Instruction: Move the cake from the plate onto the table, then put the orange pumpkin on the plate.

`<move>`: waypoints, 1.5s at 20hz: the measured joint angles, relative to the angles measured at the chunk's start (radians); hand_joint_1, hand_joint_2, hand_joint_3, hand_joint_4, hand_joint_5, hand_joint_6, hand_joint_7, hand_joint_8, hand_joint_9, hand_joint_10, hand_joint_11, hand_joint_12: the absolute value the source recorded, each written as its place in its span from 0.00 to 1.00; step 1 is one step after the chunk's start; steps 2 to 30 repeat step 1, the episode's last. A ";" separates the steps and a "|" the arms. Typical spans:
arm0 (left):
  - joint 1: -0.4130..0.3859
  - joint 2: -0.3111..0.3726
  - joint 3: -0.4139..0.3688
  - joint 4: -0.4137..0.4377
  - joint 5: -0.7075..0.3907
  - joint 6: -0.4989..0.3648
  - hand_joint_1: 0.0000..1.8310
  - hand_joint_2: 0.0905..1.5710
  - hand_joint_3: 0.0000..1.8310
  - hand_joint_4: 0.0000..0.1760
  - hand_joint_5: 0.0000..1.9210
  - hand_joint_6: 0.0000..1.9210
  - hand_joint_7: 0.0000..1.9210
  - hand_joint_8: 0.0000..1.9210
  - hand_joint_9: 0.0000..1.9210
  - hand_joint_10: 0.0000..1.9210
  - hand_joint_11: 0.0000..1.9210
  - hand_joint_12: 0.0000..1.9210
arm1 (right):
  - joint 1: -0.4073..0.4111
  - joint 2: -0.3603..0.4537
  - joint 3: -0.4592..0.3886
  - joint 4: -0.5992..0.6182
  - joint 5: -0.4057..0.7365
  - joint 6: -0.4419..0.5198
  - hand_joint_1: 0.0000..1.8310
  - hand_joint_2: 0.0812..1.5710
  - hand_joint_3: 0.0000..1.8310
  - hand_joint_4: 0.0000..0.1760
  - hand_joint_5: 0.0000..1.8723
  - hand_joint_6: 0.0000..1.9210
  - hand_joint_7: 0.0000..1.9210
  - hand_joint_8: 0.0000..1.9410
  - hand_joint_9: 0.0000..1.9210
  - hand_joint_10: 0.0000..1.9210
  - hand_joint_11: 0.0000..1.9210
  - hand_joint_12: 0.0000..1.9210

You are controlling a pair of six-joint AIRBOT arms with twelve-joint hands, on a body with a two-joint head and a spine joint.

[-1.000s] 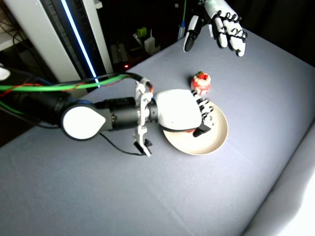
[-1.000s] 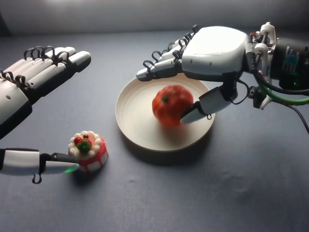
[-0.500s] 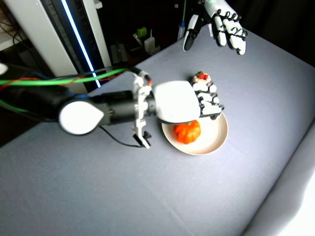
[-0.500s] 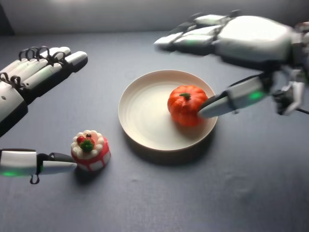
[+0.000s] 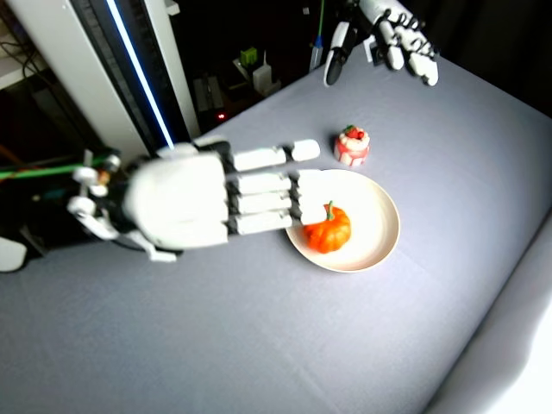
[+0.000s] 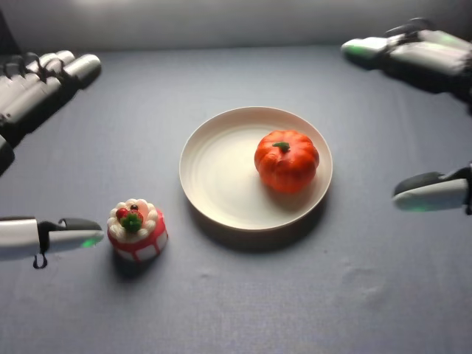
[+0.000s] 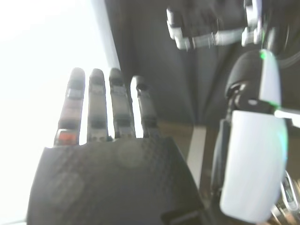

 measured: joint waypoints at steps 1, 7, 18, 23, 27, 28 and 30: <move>0.000 -0.017 0.011 0.000 -0.029 -0.024 0.38 0.57 0.02 0.34 0.00 0.00 0.00 0.00 0.03 0.01 0.00 0.66 | -0.074 0.025 -0.027 0.078 0.096 -0.012 0.47 0.58 0.00 0.22 0.17 0.01 0.18 0.00 0.18 0.02 0.00 0.52; 0.000 -0.017 0.011 0.000 -0.029 -0.024 0.38 0.57 0.02 0.34 0.00 0.00 0.00 0.00 0.03 0.01 0.00 0.66 | -0.074 0.025 -0.027 0.078 0.096 -0.012 0.47 0.58 0.00 0.22 0.17 0.01 0.18 0.00 0.18 0.02 0.00 0.52; 0.000 -0.017 0.011 0.000 -0.029 -0.024 0.38 0.57 0.02 0.34 0.00 0.00 0.00 0.00 0.03 0.01 0.00 0.66 | -0.074 0.025 -0.027 0.078 0.096 -0.012 0.47 0.58 0.00 0.22 0.17 0.01 0.18 0.00 0.18 0.02 0.00 0.52; 0.000 -0.017 0.011 0.000 -0.029 -0.024 0.38 0.57 0.02 0.34 0.00 0.00 0.00 0.00 0.03 0.01 0.00 0.66 | -0.074 0.025 -0.027 0.078 0.096 -0.012 0.47 0.58 0.00 0.22 0.17 0.01 0.18 0.00 0.18 0.02 0.00 0.52; 0.000 -0.017 0.011 0.000 -0.029 -0.024 0.38 0.57 0.02 0.34 0.00 0.00 0.00 0.00 0.03 0.01 0.00 0.66 | -0.074 0.025 -0.027 0.078 0.096 -0.012 0.47 0.58 0.00 0.22 0.17 0.01 0.18 0.00 0.18 0.02 0.00 0.52; 0.000 -0.017 0.011 0.000 -0.029 -0.024 0.38 0.57 0.02 0.34 0.00 0.00 0.00 0.00 0.03 0.01 0.00 0.66 | -0.074 0.025 -0.027 0.078 0.096 -0.012 0.47 0.58 0.00 0.22 0.17 0.01 0.18 0.00 0.18 0.02 0.00 0.52; 0.000 -0.017 0.011 0.000 -0.029 -0.024 0.38 0.57 0.02 0.34 0.00 0.00 0.00 0.00 0.03 0.01 0.00 0.66 | -0.074 0.025 -0.027 0.078 0.096 -0.012 0.47 0.58 0.00 0.22 0.17 0.01 0.18 0.00 0.18 0.02 0.00 0.52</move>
